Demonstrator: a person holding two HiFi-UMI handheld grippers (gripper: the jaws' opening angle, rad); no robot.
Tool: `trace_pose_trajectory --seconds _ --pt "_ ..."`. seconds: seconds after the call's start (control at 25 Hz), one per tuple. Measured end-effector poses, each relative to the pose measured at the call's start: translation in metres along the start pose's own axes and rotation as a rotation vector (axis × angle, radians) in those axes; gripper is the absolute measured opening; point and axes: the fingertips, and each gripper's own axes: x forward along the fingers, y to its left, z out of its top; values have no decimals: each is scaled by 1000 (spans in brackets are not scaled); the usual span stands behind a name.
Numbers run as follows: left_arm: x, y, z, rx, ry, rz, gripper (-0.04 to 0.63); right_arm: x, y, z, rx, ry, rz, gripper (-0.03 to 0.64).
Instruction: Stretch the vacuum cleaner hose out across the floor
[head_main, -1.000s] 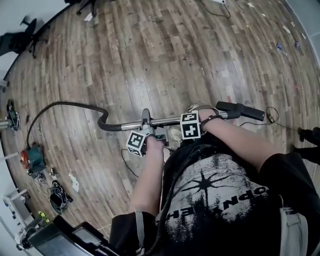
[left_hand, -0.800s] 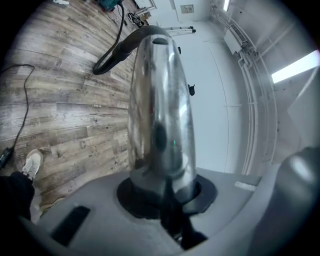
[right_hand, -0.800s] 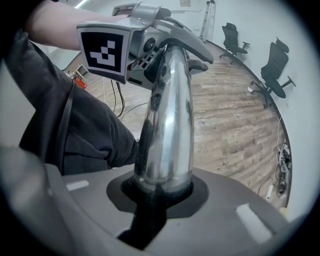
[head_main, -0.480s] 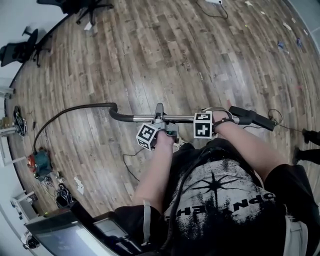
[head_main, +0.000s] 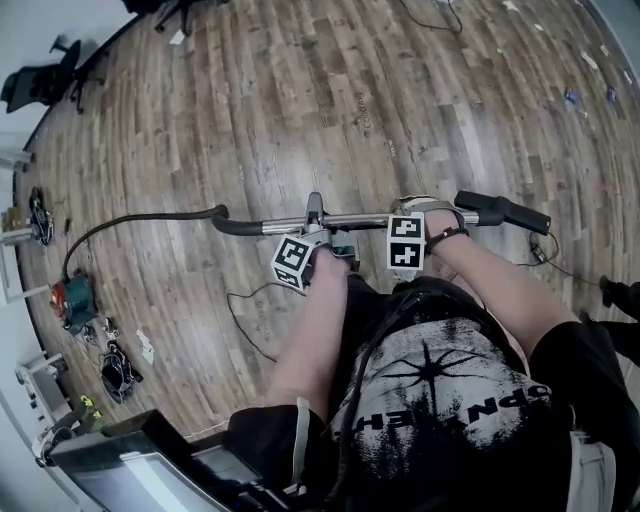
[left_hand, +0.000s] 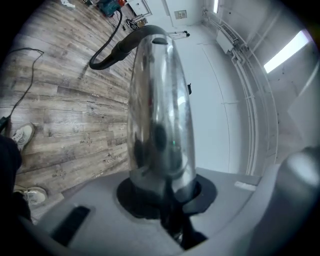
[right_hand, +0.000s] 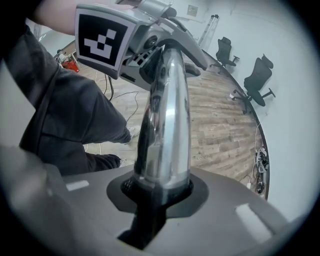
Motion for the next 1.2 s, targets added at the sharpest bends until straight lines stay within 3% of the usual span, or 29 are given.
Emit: trace_pose_trajectory --seconds 0.12,0.36,0.52,0.64,0.72,0.88,1.08,1.2 --pt "16 0 -17 16 34 -22 68 5 -16 -17 -21 3 3 81" --pt "34 23 -52 13 348 -46 137 26 -39 -37 -70 72 3 80" --pt "45 31 -69 -27 513 -43 191 39 -62 -53 -63 125 21 80" --pt "51 36 -74 -3 621 -33 188 46 -82 -64 -21 147 36 80" --pt "57 40 -70 57 682 -26 156 53 -97 -69 8 156 42 80" --pt "74 52 -69 212 733 9 8 75 -114 -90 36 136 60 81" --pt "99 55 -107 365 755 -33 2 119 -120 -137 40 118 64 81" --pt "106 64 -139 368 767 -57 0 155 -121 -167 16 107 65 80"
